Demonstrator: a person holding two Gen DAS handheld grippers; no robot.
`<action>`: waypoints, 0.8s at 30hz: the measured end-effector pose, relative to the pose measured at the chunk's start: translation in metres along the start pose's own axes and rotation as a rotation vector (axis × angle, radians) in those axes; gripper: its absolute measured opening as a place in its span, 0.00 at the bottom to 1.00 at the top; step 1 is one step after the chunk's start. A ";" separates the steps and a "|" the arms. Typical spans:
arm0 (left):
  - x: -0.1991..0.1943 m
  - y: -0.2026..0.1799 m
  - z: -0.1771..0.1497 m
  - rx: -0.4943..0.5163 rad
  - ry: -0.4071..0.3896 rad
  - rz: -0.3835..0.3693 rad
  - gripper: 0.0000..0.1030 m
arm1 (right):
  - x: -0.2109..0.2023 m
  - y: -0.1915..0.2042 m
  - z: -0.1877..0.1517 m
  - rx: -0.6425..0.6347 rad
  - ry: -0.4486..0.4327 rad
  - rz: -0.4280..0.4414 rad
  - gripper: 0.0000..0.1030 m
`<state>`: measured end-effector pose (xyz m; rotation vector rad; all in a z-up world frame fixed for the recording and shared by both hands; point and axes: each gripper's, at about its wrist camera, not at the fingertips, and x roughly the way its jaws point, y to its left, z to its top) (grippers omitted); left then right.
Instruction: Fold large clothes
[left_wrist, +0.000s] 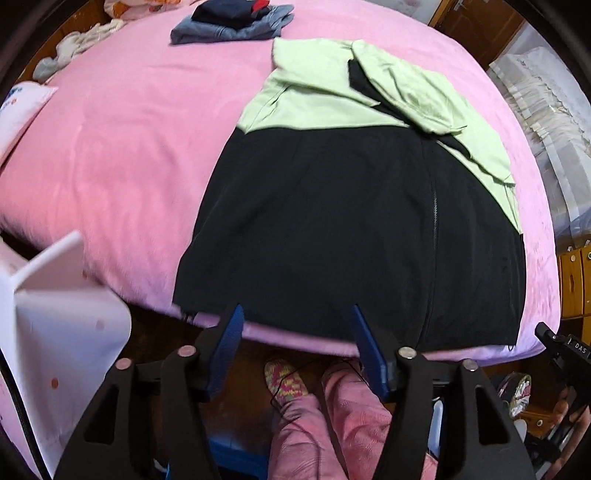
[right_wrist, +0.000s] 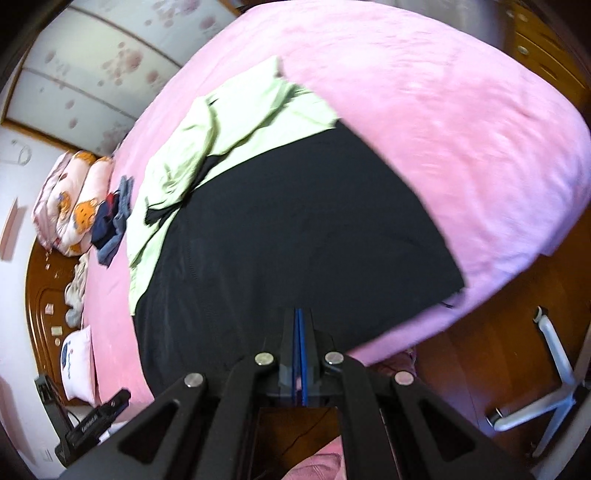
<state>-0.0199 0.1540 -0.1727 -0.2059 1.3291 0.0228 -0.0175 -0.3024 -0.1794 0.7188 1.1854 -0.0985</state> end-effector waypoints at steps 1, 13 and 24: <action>0.002 0.005 -0.003 -0.005 0.010 0.011 0.64 | -0.002 -0.007 0.000 0.013 -0.002 -0.015 0.02; 0.045 0.041 -0.018 -0.073 0.156 0.039 0.88 | 0.032 -0.082 0.015 0.154 0.032 -0.130 0.32; 0.087 0.093 -0.005 -0.146 0.223 -0.052 0.89 | 0.057 -0.118 0.023 0.223 0.014 -0.153 0.35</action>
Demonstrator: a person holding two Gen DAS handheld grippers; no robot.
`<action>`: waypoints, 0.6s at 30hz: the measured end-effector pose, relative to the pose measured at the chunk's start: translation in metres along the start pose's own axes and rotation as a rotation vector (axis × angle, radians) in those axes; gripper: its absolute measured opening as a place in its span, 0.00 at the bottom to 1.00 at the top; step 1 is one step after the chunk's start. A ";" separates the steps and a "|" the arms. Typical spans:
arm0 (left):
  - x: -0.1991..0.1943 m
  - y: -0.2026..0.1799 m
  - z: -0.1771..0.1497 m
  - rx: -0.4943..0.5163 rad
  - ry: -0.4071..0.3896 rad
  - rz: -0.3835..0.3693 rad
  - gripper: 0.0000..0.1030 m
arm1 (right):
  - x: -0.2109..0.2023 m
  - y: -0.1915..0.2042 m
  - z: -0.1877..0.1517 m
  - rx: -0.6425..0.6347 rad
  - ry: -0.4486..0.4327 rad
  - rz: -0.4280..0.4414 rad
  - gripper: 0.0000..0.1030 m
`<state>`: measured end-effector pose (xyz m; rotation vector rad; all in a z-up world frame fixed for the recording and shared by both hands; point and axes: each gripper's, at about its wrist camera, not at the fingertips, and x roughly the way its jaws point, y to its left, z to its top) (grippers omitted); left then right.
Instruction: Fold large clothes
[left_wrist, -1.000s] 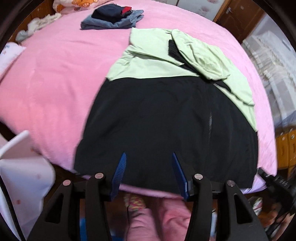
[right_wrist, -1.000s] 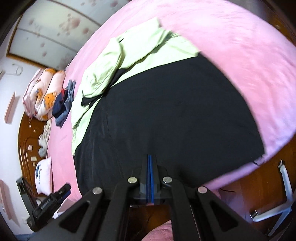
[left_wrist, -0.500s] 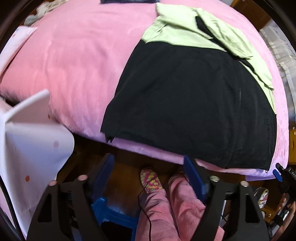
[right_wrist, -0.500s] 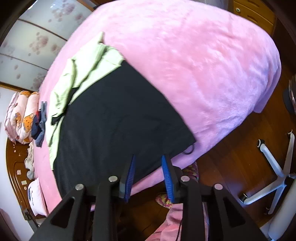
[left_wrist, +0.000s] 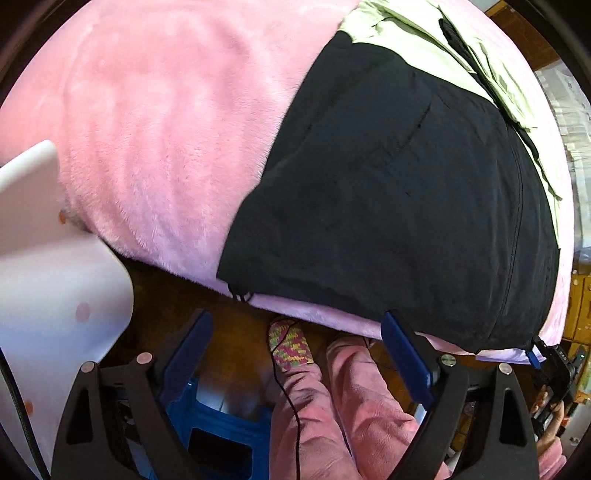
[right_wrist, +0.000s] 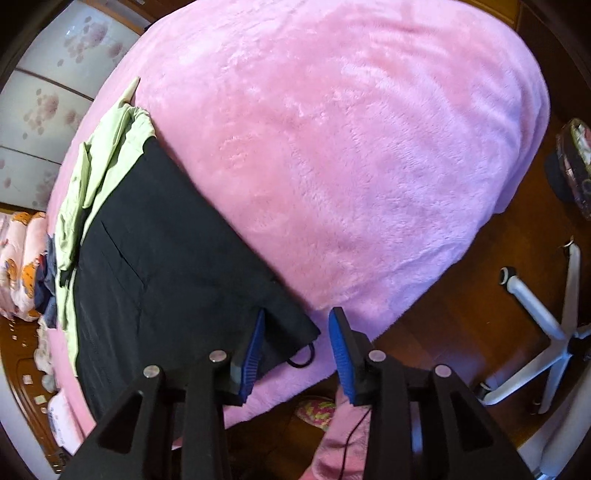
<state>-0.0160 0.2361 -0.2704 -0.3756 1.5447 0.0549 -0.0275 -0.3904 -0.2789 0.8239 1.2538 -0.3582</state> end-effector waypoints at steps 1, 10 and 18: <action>0.002 0.004 0.003 0.001 0.009 -0.016 0.89 | 0.002 0.001 0.001 -0.002 0.008 0.009 0.35; 0.021 0.030 0.026 0.023 0.038 -0.146 0.89 | 0.015 0.016 0.007 -0.061 0.070 -0.005 0.38; 0.046 0.046 0.044 0.040 0.081 -0.217 0.88 | 0.014 0.017 0.009 -0.072 0.080 0.005 0.38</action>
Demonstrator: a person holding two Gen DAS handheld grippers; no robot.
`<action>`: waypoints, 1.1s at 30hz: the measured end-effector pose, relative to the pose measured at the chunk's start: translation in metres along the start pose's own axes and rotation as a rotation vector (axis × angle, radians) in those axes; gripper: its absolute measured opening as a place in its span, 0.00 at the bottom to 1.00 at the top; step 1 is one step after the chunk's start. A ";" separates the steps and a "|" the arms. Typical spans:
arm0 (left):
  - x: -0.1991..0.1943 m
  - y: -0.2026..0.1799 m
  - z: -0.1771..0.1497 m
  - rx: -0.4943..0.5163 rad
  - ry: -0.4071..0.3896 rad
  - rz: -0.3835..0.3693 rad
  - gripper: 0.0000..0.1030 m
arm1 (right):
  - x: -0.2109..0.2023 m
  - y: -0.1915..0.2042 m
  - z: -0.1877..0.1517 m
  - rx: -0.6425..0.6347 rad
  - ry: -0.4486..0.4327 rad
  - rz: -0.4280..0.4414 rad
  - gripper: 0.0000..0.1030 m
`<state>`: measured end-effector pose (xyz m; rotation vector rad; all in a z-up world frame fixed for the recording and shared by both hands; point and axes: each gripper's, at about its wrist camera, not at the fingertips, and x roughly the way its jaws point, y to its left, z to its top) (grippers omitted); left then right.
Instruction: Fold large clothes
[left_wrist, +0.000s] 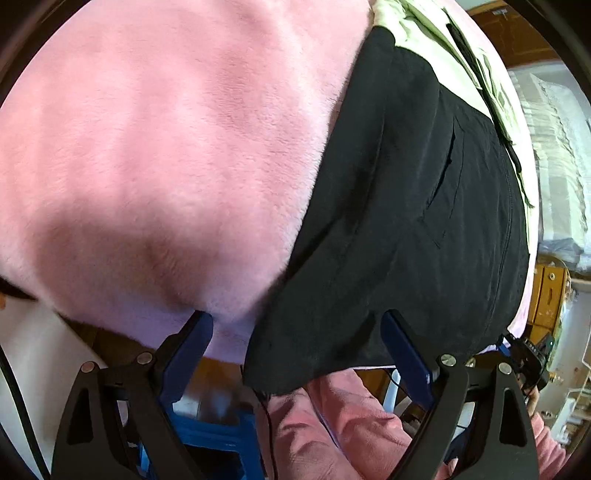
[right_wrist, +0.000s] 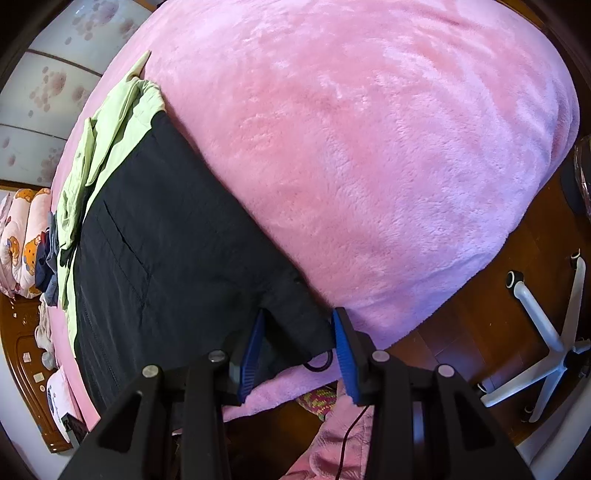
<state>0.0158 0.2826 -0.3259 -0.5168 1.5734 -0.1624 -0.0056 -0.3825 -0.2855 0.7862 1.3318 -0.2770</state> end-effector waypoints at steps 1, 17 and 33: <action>0.001 0.002 0.002 0.008 0.002 -0.003 0.88 | 0.000 0.002 0.000 -0.006 0.002 0.003 0.37; -0.018 -0.018 -0.021 -0.105 -0.060 0.044 0.21 | -0.021 0.021 -0.013 0.014 -0.032 -0.052 0.19; -0.109 -0.106 -0.030 -0.166 -0.268 -0.040 0.11 | -0.073 0.090 -0.024 0.015 -0.040 0.211 0.14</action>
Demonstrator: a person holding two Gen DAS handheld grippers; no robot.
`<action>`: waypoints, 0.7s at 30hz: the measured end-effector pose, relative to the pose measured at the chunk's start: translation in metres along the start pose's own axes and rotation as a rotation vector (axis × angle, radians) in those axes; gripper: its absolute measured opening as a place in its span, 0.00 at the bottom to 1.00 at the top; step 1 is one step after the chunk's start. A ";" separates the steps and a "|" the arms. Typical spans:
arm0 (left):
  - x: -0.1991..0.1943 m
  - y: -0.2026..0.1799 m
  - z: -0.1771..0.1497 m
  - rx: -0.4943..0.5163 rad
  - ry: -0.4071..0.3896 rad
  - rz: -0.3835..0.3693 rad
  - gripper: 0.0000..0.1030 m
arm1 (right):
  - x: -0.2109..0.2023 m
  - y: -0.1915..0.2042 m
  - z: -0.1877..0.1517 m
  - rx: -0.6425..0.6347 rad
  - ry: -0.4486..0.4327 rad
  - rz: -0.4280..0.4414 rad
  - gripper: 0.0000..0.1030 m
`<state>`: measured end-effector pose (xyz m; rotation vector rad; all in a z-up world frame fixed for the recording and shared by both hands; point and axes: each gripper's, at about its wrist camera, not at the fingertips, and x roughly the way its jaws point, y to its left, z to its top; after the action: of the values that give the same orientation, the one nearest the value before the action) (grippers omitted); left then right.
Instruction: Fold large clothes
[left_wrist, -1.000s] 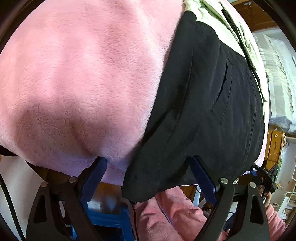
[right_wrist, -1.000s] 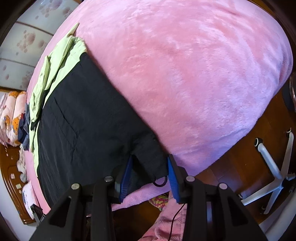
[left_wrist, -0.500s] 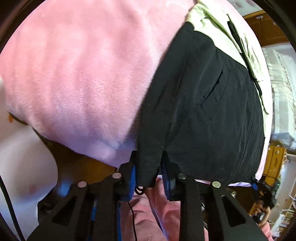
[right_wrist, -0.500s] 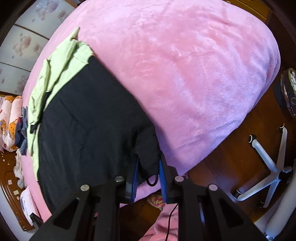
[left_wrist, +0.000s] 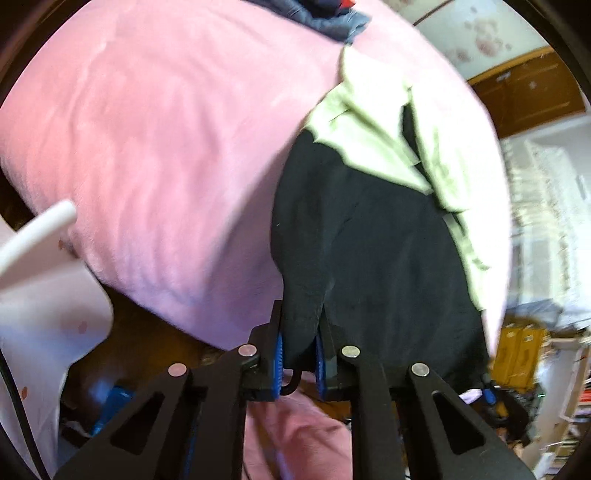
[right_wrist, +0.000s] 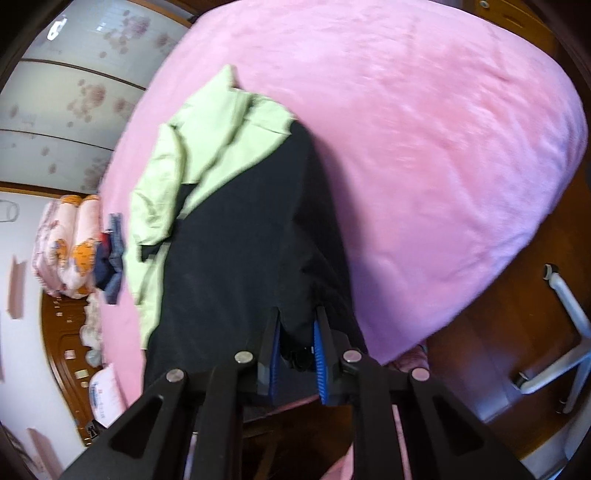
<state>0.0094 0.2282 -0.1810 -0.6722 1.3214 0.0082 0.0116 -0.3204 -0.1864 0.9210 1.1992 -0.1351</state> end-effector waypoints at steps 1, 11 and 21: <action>-0.007 -0.008 0.006 -0.010 -0.001 -0.031 0.11 | -0.002 0.005 0.001 0.001 -0.003 0.020 0.14; -0.077 -0.065 0.077 -0.050 -0.120 -0.232 0.10 | -0.042 0.084 0.048 -0.037 -0.082 0.251 0.12; -0.112 -0.122 0.166 -0.037 -0.254 -0.175 0.08 | -0.064 0.136 0.140 -0.043 -0.161 0.394 0.12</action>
<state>0.1715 0.2452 -0.0121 -0.7896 1.0178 -0.0228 0.1634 -0.3506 -0.0509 1.0702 0.8511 0.1303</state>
